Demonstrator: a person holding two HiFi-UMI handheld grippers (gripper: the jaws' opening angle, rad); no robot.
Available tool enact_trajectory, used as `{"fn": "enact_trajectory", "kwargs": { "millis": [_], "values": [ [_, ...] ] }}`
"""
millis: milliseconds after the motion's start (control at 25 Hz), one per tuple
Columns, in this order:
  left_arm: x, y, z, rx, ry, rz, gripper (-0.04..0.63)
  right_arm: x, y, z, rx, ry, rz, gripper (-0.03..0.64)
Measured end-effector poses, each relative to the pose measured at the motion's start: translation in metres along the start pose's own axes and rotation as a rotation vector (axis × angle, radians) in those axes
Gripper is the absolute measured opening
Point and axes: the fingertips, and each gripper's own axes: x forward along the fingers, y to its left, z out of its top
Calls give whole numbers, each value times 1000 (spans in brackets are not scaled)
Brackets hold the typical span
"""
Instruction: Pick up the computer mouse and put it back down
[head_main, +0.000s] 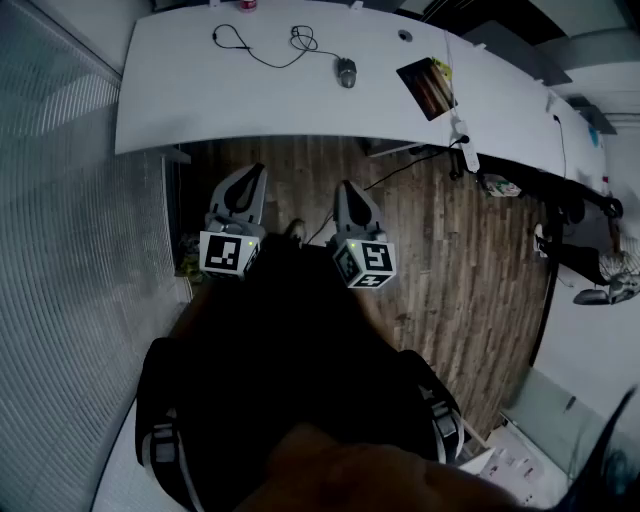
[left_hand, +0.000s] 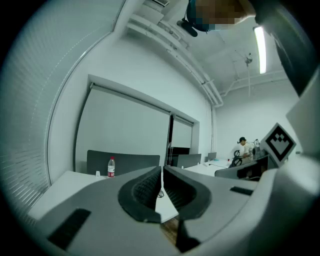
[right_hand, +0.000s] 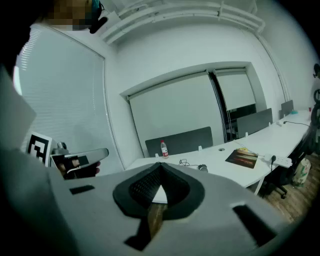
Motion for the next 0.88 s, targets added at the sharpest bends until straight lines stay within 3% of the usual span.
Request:
{"fn": "enact_trajectory", "kwargs": {
  "millis": [480,640,880],
  "values": [
    [0,-5,0,-9,-5,-2,12,-6,-3,0,-1,-21,-4,0],
    [5,-11,1,2,-49,7,12,-11,-13,10,-27,-38,-16,0],
    [18,-34,-6,-22,7,11,12,-15,-35,5,-22,-31,1,0]
  ]
}}
